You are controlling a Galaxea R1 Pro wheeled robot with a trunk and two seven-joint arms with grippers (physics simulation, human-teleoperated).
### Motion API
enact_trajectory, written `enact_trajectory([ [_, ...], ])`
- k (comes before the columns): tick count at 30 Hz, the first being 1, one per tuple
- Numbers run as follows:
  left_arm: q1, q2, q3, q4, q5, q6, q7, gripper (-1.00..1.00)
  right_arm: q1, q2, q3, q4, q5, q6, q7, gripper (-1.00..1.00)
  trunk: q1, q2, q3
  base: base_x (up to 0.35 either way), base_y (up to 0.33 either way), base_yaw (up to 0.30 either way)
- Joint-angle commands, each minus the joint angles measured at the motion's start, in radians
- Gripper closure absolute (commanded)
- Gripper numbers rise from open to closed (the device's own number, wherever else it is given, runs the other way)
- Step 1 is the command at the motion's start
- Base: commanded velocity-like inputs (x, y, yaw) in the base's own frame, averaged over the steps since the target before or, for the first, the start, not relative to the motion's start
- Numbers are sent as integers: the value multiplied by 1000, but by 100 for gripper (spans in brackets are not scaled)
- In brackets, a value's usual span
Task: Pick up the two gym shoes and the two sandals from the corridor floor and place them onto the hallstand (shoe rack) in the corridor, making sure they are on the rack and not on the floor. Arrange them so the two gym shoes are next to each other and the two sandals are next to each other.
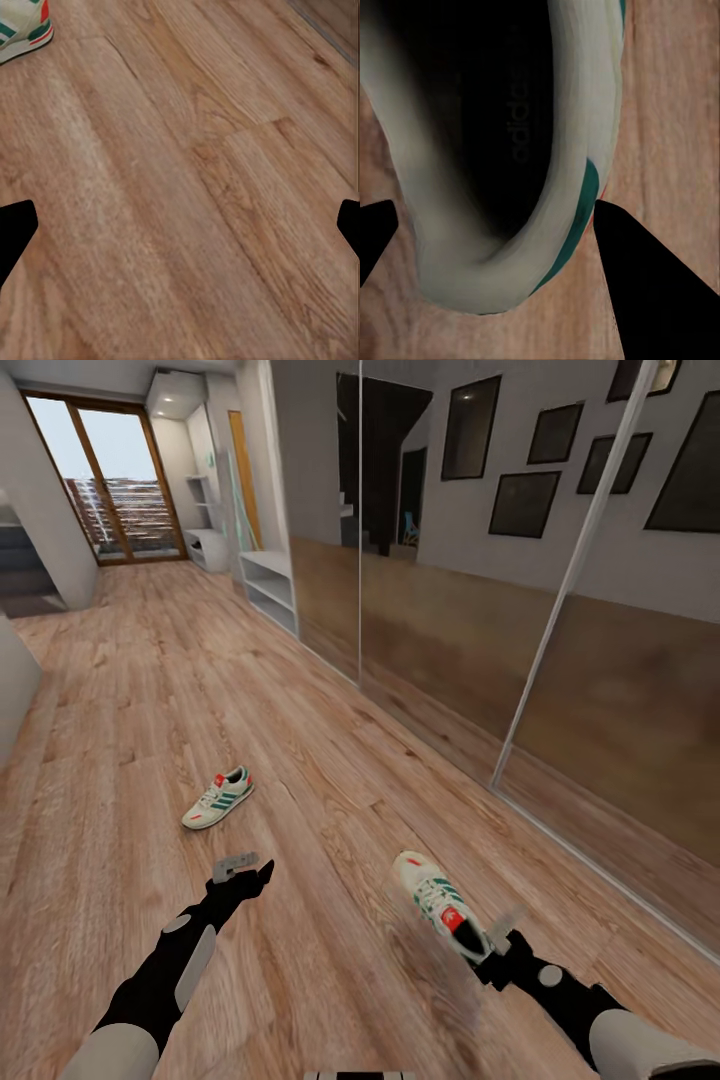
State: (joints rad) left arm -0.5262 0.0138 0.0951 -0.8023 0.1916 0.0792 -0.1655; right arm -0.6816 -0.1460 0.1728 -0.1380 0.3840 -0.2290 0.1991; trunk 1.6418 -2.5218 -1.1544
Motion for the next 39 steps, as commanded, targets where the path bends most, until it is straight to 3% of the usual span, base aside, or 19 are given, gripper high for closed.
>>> enact_trajectory([
  [1,0,0,0,0,0,0,0,-100,-1,3,-66,-4,-1,0,-6,100,0,0,4,0,0,0],
  [3,0,0,0,0,0,0,0,-100,-5,9,-198,-38,-16,20,-12,100,-1,1,8,0,0,0],
  [7,0,-1,0,17,0,-1,0,-100,-6,16,-310,-94,-50,121,-14,100,-1,1,8,0,0,0],
  [10,0,-1,0,63,0,-3,1,-100,-7,18,-340,-111,-63,158,-14,100,-1,1,8,0,0,0],
  [15,0,-1,0,132,1,-17,1,-100,-7,23,-364,-122,-88,191,-13,100,-1,1,8,0,0,0],
  [16,0,-2,1,148,1,-32,1,-100,-7,44,-369,-124,-103,197,-13,100,-1,1,8,0,0,0],
  [19,0,-1,1,156,0,-40,1,-100,-7,57,-371,-125,-110,200,-13,100,-1,1,8,0,0,0],
  [32,0,1,2,158,0,-44,1,-100,-7,67,-367,-125,-112,199,-14,100,-1,1,8,1,0,0],
  [39,0,1,2,158,0,-44,1,-100,-6,92,-366,-124,-106,197,-16,100,-1,1,8,200,0,0],
])
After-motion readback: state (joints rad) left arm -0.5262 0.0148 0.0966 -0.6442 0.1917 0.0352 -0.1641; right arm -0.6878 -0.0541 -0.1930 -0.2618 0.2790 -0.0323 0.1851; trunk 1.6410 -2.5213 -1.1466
